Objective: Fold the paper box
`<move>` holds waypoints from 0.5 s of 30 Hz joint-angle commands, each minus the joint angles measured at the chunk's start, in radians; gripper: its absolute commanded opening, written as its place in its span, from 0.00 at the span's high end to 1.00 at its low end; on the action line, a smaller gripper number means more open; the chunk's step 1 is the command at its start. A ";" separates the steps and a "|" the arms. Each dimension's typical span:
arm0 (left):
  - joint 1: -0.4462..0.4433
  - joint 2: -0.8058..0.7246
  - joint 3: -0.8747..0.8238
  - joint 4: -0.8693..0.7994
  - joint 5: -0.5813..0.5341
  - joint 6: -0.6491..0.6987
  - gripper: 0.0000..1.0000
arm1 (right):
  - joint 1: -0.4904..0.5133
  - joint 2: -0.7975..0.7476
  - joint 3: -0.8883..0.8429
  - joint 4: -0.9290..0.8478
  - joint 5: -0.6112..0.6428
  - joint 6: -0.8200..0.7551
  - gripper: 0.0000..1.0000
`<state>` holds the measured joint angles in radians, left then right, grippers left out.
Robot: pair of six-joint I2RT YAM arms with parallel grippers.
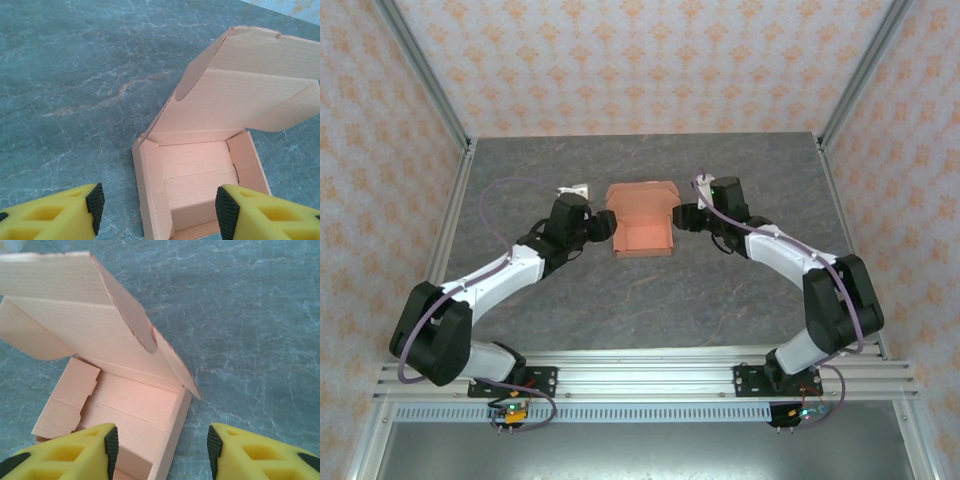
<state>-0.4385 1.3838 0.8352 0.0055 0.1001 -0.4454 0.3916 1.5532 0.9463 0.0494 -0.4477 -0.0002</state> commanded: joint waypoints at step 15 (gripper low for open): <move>0.028 0.214 0.240 -0.031 0.021 0.135 0.52 | -0.009 0.159 0.220 -0.051 -0.115 -0.014 0.61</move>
<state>-0.4145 1.5776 1.0454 -0.0063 0.1020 -0.3111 0.3889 1.7046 1.1343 0.0116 -0.5194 -0.0528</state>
